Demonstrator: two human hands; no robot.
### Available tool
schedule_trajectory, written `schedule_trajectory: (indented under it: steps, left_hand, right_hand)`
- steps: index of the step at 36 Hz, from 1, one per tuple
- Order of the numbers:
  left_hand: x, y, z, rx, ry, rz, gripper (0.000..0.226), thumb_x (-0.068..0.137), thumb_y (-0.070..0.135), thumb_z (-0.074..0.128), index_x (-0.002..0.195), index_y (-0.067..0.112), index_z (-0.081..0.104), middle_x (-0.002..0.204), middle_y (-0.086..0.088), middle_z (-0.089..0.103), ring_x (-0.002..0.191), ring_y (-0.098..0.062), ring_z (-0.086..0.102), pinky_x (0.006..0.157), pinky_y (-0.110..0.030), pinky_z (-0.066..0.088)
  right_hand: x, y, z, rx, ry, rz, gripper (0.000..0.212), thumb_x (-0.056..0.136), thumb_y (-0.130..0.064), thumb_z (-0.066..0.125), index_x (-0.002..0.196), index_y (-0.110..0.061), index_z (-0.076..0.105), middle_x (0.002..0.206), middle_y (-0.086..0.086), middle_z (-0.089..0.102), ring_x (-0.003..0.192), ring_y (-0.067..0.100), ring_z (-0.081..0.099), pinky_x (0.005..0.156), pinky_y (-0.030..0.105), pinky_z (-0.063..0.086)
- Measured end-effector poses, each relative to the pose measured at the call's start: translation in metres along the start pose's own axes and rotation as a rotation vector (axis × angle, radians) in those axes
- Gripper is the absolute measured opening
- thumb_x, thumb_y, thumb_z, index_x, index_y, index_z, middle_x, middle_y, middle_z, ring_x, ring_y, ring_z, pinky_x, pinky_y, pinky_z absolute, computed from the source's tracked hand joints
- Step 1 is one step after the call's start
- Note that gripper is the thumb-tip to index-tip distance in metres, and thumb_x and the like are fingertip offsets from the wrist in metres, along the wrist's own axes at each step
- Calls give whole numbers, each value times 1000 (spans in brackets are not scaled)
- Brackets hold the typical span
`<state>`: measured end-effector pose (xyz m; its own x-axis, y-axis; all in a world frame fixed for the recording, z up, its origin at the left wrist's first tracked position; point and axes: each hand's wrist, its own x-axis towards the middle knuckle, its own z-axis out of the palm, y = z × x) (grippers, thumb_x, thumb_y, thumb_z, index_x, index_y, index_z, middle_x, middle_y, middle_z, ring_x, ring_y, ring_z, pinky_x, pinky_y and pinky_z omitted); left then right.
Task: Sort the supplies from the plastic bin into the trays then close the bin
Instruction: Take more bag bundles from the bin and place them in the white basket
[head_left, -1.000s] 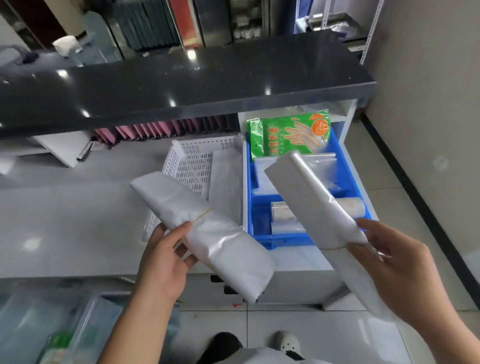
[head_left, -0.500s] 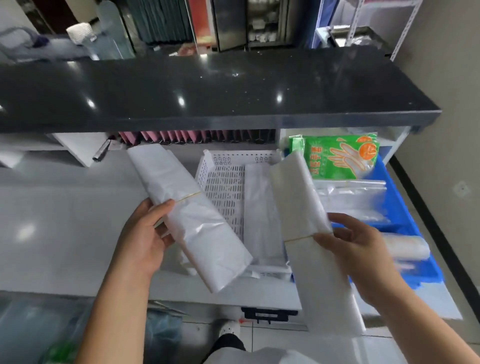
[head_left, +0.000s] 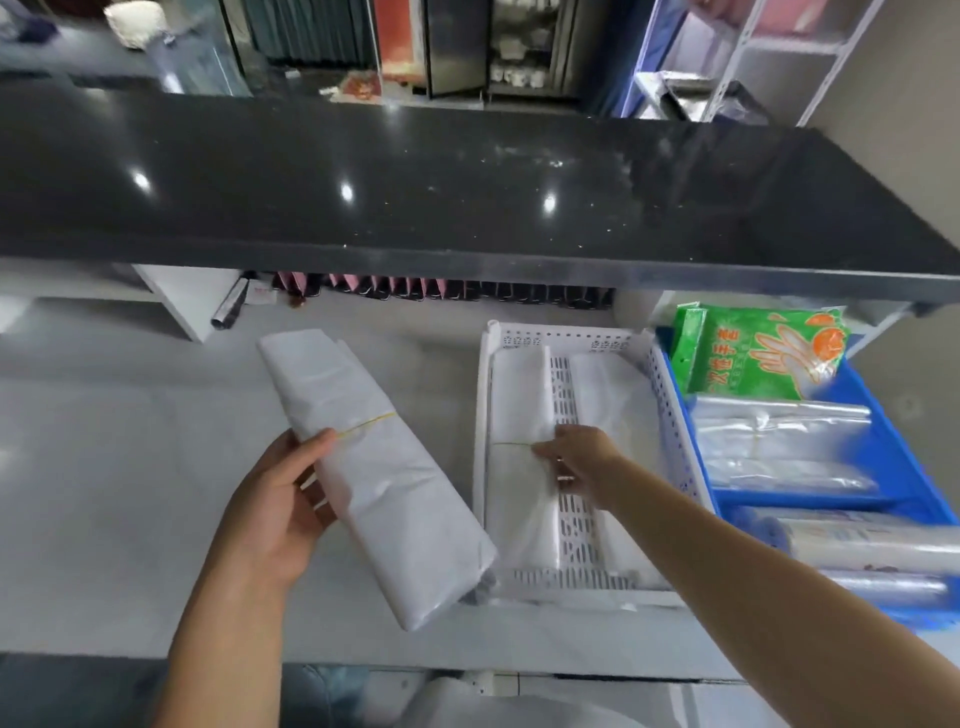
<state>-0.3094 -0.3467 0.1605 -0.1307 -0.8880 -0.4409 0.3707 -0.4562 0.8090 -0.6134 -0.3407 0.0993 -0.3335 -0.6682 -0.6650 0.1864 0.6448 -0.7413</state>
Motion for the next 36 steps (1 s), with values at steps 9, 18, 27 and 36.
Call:
schedule_trajectory:
  steps: [9, 18, 27, 36]
  left_hand:
    - [30, 6, -5, 45, -111, -82, 20, 86, 22, 65, 104, 28, 72, 96, 3, 75, 76, -11, 72, 58, -23, 56]
    - [43, 16, 23, 142, -302, -111, 40, 71, 28, 73, 111, 24, 73, 104, -1, 76, 79, -14, 73, 60, -27, 57]
    - [47, 14, 79, 246, -608, -148, 46, 73, 27, 80, 118, 22, 71, 109, -6, 75, 84, -20, 70, 61, -27, 55]
    - [30, -22, 135, 415, -618, -168, 30, 82, 13, 76, 111, 16, 71, 101, -12, 76, 80, -19, 74, 56, -26, 55]
  right_hand:
    - [14, 16, 5, -496, 185, -176, 47, 81, -28, 77, 124, -16, 63, 102, 9, 69, 70, 25, 71, 55, 32, 60]
    - [-21, -11, -3, -828, 271, -429, 39, 85, -40, 72, 117, -18, 67, 96, 1, 68, 73, 16, 60, 66, 26, 45]
    - [-95, -46, -21, 165, -479, -280, 39, 86, -27, 70, 124, -16, 67, 108, 8, 71, 91, 27, 71, 69, 40, 59]
    - [-104, -5, -43, 302, -294, -275, 37, 82, -18, 67, 118, -14, 68, 105, 10, 72, 81, 23, 70, 64, 37, 58]
